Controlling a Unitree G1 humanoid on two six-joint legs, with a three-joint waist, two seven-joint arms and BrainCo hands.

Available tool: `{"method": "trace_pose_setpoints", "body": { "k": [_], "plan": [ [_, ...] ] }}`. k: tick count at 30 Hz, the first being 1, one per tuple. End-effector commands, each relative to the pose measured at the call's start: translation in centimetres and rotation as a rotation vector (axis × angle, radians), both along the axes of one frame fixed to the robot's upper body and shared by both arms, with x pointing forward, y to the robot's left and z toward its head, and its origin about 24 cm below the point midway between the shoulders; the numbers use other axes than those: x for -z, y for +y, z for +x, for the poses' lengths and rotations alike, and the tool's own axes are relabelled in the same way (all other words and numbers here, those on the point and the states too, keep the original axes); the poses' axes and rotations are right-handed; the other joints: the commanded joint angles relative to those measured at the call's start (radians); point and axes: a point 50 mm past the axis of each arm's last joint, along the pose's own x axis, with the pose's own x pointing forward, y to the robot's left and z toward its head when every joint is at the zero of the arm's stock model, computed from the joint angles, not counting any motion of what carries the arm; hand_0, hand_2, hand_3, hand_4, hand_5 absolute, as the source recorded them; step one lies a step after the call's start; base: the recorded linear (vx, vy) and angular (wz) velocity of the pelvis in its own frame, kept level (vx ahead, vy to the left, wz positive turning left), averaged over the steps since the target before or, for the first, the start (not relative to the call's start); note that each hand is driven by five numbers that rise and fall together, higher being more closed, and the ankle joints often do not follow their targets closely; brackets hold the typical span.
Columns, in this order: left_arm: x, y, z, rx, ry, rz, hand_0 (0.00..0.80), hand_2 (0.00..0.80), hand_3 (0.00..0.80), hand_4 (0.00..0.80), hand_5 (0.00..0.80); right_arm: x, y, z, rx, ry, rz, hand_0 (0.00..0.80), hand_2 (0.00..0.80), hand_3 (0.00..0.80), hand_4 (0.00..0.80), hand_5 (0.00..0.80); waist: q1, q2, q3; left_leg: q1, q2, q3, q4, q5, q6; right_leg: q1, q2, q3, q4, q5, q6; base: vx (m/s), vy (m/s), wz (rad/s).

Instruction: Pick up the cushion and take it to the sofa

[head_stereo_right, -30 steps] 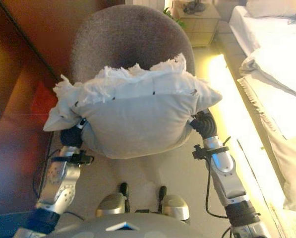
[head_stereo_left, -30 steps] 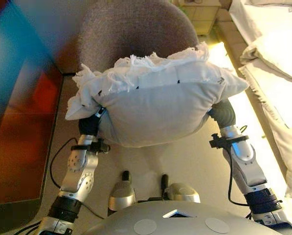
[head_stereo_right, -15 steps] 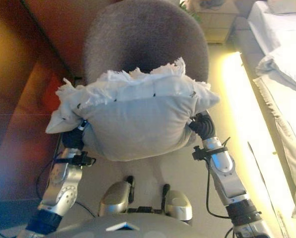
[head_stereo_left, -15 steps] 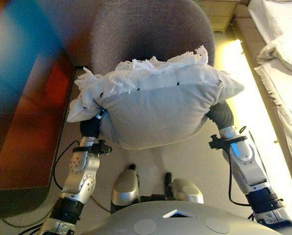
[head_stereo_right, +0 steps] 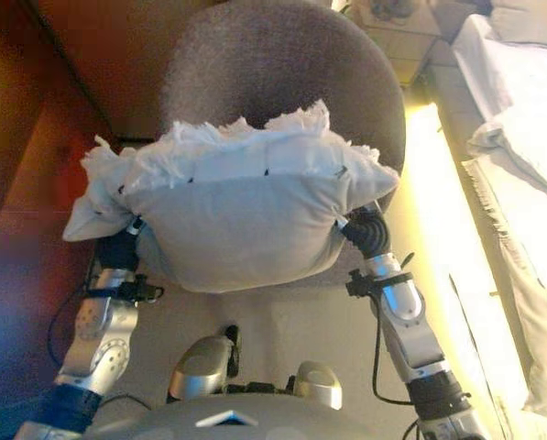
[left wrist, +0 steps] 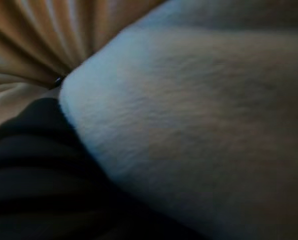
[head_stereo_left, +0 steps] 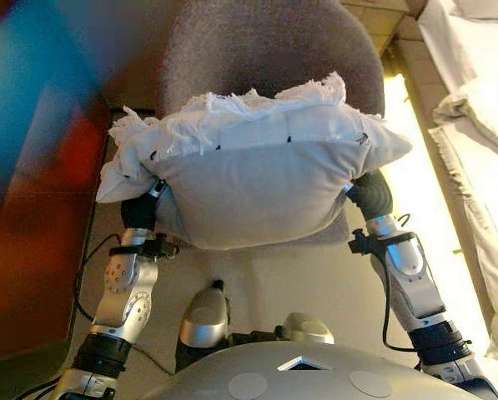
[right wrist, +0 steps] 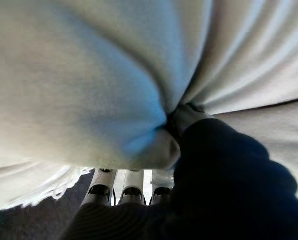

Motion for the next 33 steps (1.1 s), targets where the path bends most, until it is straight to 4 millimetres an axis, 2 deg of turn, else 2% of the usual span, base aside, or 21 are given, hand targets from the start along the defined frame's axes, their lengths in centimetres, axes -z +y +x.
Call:
{"method": "trace_pose_setpoints", "body": {
  "k": [1,4,6,13,16,18,20,22,24,26,29,33],
  "plan": [
    [-4.6,-4.2,1.0,0.179,-0.272,0.005,0.800,0.800,0.800,0.800,0.800,-3.1,2.5,-0.2,-0.117,-0.208,0.026,0.800,0.800,0.800,0.800,0.800,-0.039,0.061,-0.098,-0.038,-0.020,-0.070,-0.049,0.006,-0.023,-0.023,0.043,-0.045,-0.295,0.192,-0.034,0.256,-0.038,0.10],
    [-4.6,-5.0,1.0,0.204,-0.276,0.021,0.800,0.800,0.800,0.800,0.800,-3.3,2.5,0.1,-0.107,-0.210,0.038,0.800,0.800,0.800,0.800,0.800,-0.068,0.073,-0.097,0.024,-0.004,-0.069,-0.085,-0.020,-0.027,-0.046,0.029,0.019,-0.361,0.244,-0.016,0.247,-0.085,0.54],
    [-4.6,-5.4,0.9,0.215,-0.277,0.031,0.800,0.800,0.800,0.800,0.800,-3.2,2.6,0.4,-0.109,-0.205,0.038,0.800,0.800,0.800,0.800,0.800,-0.076,0.075,-0.107,0.052,0.001,-0.071,-0.096,-0.037,-0.026,-0.035,0.026,0.044,-0.386,0.254,-0.012,0.254,-0.116,0.62],
    [-3.5,-4.9,0.7,0.189,-0.212,0.033,0.800,0.800,0.800,0.800,0.800,-2.8,3.2,0.3,-0.148,-0.150,0.034,0.800,0.800,0.800,0.800,0.800,-0.080,0.064,-0.154,0.083,0.020,-0.064,-0.079,-0.076,-0.041,0.042,0.041,0.055,-0.472,0.256,-0.036,0.220,-0.184,0.27],
    [-3.3,-4.6,0.4,0.174,-0.199,0.017,0.800,0.800,0.800,0.800,0.800,-2.1,3.1,0.3,-0.154,-0.107,0.016,0.800,0.800,0.800,0.800,0.800,-0.078,0.054,-0.147,0.049,0.030,-0.056,0.023,-0.095,-0.064,0.058,0.043,0.058,-0.503,0.263,-0.055,0.108,-0.187,-0.02],
    [-3.2,-4.4,0.1,0.167,-0.205,0.003,0.800,0.800,0.800,0.800,0.800,-1.8,2.9,0.1,-0.162,-0.095,-0.002,0.800,0.800,0.800,0.800,0.800,-0.075,0.046,-0.128,-0.035,0.040,-0.070,0.189,-0.050,-0.086,0.063,0.044,0.064,-0.516,0.273,-0.074,0.018,-0.169,-0.06],
    [-2.9,-4.5,0.1,0.173,-0.192,-0.003,0.800,0.800,0.800,0.800,0.800,-1.3,2.7,0.1,-0.147,-0.084,-0.020,0.800,0.800,0.800,0.800,0.800,-0.069,0.044,-0.107,-0.094,0.046,-0.075,0.256,-0.022,-0.092,0.079,0.048,0.055,-0.525,0.281,-0.083,0.029,-0.102,-0.02],
    [-2.6,-4.8,0.4,0.191,-0.177,0.000,0.800,0.800,0.800,0.800,0.800,-1.1,2.5,0.3,-0.125,-0.072,-0.025,0.800,0.800,0.800,0.800,0.800,-0.072,0.048,-0.101,-0.072,0.051,-0.048,0.169,-0.028,-0.091,0.088,0.047,0.042,-0.528,0.275,-0.076,0.095,0.008,0.03],
    [-2.4,-5.3,0.8,0.212,-0.169,0.016,0.800,0.800,0.800,0.800,0.800,-0.8,2.2,0.6,-0.102,-0.061,-0.024,0.800,0.800,0.800,0.800,0.800,-0.079,0.067,-0.105,-0.044,0.046,-0.052,0.021,-0.008,-0.093,0.091,0.053,0.040,-0.526,0.261,-0.070,0.132,0.077,0.22],
    [-2.0,-5.7,1.5,0.228,-0.154,0.030,0.800,0.800,0.800,0.800,0.800,-0.4,2.0,1.0,-0.074,-0.041,-0.029,0.800,0.800,0.800,0.800,0.800,-0.083,0.070,-0.108,-0.046,0.041,-0.066,-0.001,-0.003,-0.097,0.097,0.051,0.043,-0.528,0.253,-0.069,0.131,0.066,0.13],
    [-0.9,-6.9,2.7,0.248,-0.079,0.040,0.800,0.800,0.800,0.800,0.800,0.9,2.1,1.4,-0.034,0.030,-0.024,0.800,0.800,0.800,0.800,0.800,-0.097,0.077,-0.130,0.004,0.040,-0.051,-0.081,-0.013,-0.093,0.107,0.041,0.029,-0.544,0.249,-0.062,0.190,0.080,-0.01],
    [1.8,-8.0,4.0,0.238,0.057,0.038,0.800,0.800,0.800,0.800,0.800,3.4,2.4,2.3,-0.020,0.159,-0.011,0.800,0.800,0.800,0.800,0.800,-0.106,0.090,-0.153,0.055,0.046,-0.034,-0.114,-0.022,-0.091,0.102,0.034,0.026,-0.544,0.252,-0.052,0.197,0.058,0.03]
  ]
}}
